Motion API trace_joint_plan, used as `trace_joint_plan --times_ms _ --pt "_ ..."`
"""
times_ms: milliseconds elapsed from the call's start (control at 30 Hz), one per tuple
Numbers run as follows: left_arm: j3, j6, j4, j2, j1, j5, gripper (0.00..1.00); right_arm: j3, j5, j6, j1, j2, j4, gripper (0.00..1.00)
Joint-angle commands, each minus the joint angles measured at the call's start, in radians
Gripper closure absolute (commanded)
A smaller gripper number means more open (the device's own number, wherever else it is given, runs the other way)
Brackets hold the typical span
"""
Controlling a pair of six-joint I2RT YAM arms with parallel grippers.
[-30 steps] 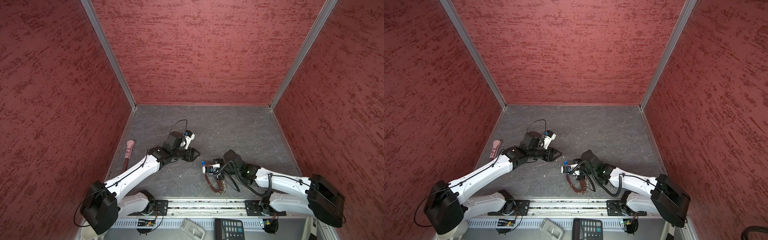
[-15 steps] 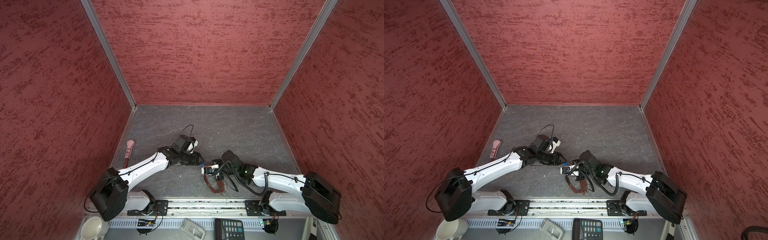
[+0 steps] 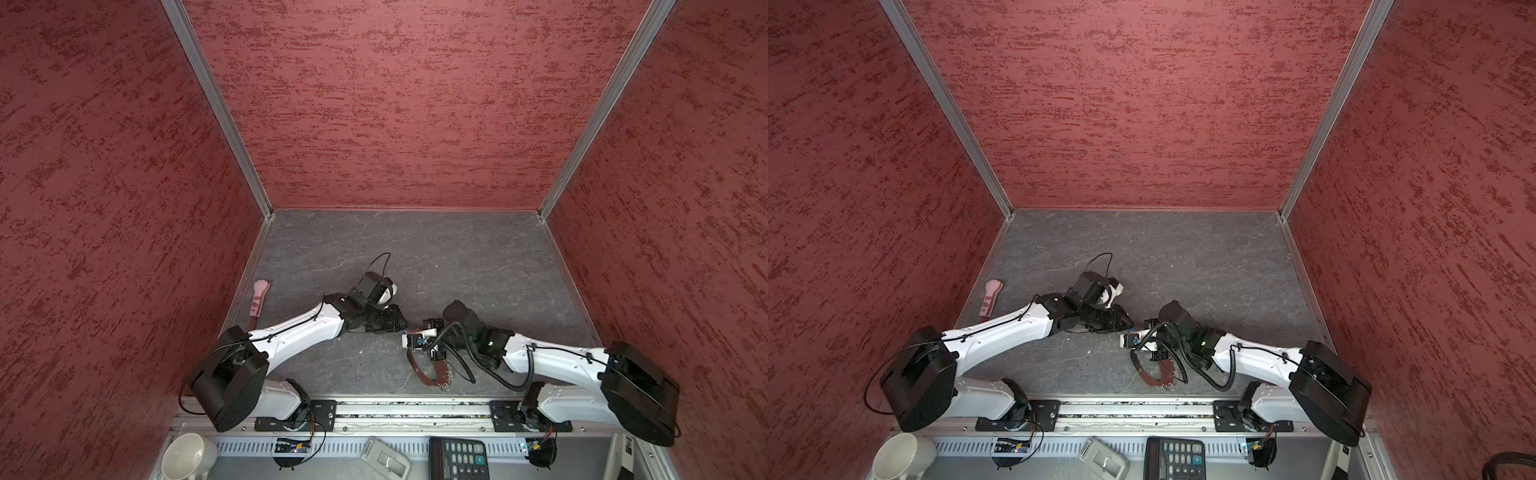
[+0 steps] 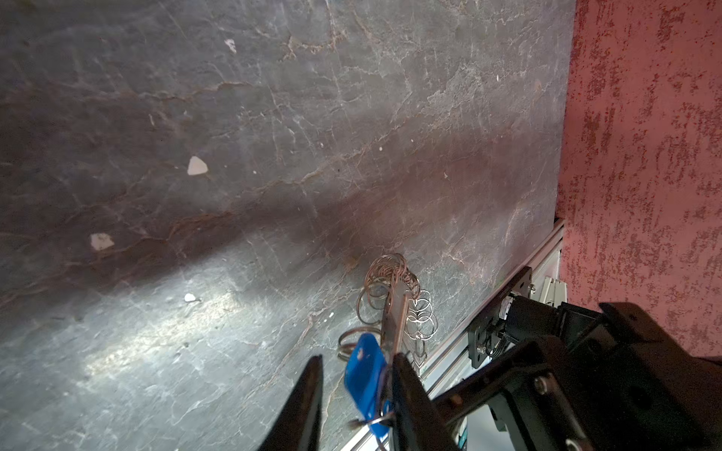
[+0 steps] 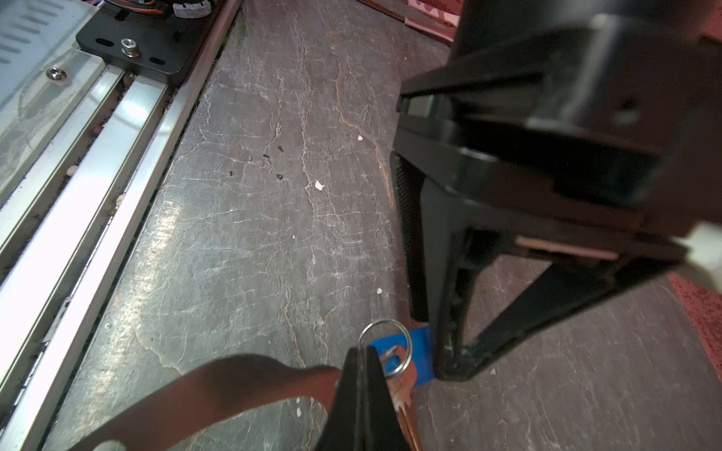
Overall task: Attach keys to a key ring
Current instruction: Pass the keyring.
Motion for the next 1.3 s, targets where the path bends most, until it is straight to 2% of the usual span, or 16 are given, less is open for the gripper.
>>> trace_joint_plan --times_ms 0,233,400,933,1267 --pt "-0.02 -0.016 0.045 0.014 -0.004 0.003 0.74 0.006 0.008 -0.025 -0.003 0.006 0.044 1.0" --pt "-0.026 -0.031 0.066 0.031 -0.002 0.005 0.88 0.001 0.016 -0.025 -0.003 -0.003 0.04 1.0" --pt "-0.054 -0.06 0.095 -0.017 0.021 -0.005 1.0 -0.014 0.042 -0.022 -0.003 -0.021 0.035 1.0" --pt "-0.17 -0.113 0.087 -0.236 0.134 -0.156 1.0 -0.056 0.097 0.002 -0.002 -0.074 0.049 1.0" --pt "-0.243 -0.154 0.107 -0.25 0.166 -0.18 1.0 -0.095 0.085 0.031 -0.005 -0.137 0.155 1.0"
